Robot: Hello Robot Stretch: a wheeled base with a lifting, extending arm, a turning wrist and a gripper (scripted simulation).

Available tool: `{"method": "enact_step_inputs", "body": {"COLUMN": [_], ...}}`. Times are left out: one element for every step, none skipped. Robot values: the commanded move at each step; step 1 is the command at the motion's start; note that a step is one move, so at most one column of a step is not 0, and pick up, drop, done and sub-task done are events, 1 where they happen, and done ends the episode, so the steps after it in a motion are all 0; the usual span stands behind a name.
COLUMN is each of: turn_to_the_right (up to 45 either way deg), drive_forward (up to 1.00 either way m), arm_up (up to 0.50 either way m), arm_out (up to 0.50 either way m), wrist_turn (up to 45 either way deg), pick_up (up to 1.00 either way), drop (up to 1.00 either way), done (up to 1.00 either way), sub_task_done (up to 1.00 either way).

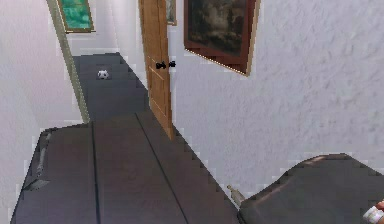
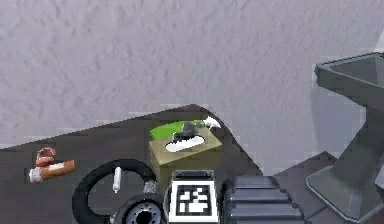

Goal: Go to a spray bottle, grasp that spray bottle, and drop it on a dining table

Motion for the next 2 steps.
{"method": "enact_step_inputs", "body": {"turn_to_the_right": [0.0,0.0], "drive_forward": [0.0,0.0], "arm_up": [0.0,0.0], "arm_out": [0.2,0.0], "wrist_turn": [0.0,45.0], "pick_up": [0.0,0.0], "drop": [0.0,0.0], "done": [0.0,0.0], "sub_task_done": [0.0,0.0]}}
